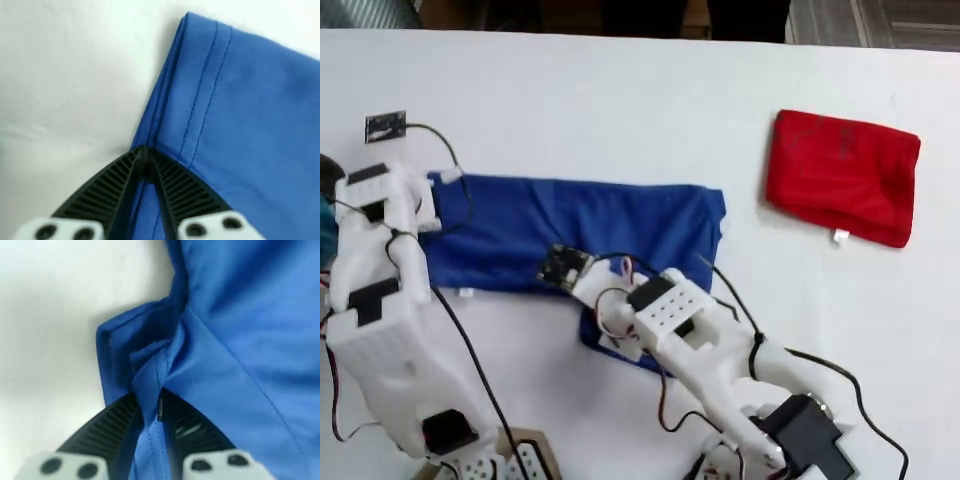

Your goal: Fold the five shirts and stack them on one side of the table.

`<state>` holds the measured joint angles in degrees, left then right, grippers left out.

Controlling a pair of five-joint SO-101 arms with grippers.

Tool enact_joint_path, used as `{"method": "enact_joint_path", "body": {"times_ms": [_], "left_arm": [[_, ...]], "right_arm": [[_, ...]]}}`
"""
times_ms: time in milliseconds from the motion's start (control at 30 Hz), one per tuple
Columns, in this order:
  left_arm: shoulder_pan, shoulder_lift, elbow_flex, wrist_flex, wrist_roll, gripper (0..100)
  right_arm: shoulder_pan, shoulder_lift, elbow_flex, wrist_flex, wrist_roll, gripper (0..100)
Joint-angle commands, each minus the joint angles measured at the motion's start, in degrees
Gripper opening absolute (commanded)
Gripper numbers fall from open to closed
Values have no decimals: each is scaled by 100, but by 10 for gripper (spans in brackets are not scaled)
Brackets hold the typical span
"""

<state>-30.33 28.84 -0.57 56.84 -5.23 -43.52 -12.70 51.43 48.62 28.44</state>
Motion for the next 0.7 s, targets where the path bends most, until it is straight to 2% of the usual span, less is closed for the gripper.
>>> {"method": "enact_joint_path", "body": {"times_ms": [0, 133, 267, 467, 667], "left_arm": [[-53, 176, -558, 167, 18, 25], [-53, 202, -778, 308, 18, 25], [-44, 202, -919, 501, 18, 25], [-26, 193, -1349, 993, 18, 25], [-18, 193, -2193, 1855, 18, 25]], "right_arm": [[-286, -57, 105, 22, 53, 22], [-681, -57, 88, 22, 9, 23], [-673, -48, 79, 22, 0, 30], [-435, -57, -237, 690, 35, 205], [-1059, -22, -440, 1130, 44, 204]]}}
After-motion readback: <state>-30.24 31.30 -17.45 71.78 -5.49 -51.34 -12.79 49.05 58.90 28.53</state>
